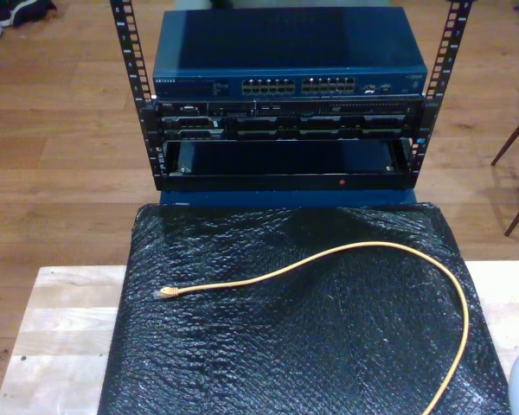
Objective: Grab the cable and plug it in
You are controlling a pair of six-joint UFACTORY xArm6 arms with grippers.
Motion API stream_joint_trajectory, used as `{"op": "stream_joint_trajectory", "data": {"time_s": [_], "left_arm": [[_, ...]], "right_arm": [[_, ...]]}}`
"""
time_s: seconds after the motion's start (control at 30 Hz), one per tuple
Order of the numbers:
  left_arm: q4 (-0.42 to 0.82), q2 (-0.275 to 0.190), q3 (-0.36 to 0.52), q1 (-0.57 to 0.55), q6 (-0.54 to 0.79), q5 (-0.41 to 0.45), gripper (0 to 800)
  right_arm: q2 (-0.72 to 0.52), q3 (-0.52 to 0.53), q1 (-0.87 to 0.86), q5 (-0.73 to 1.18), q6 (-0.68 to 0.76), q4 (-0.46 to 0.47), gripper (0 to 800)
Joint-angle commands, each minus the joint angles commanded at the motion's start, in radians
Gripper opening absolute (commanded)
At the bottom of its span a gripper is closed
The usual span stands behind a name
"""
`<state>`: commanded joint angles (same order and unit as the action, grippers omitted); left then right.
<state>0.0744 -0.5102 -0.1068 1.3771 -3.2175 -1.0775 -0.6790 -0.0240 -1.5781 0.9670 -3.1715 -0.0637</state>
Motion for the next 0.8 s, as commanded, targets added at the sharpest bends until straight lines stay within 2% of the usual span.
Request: {"op": "stream_joint_trajectory", "data": {"time_s": [0.8], "left_arm": [[-0.002,-0.005,-0.011,0.002,-0.009,-0.018,800]], "right_arm": [[-0.014,-0.014,0.000,0.008,0.002,0.000,798]]}}
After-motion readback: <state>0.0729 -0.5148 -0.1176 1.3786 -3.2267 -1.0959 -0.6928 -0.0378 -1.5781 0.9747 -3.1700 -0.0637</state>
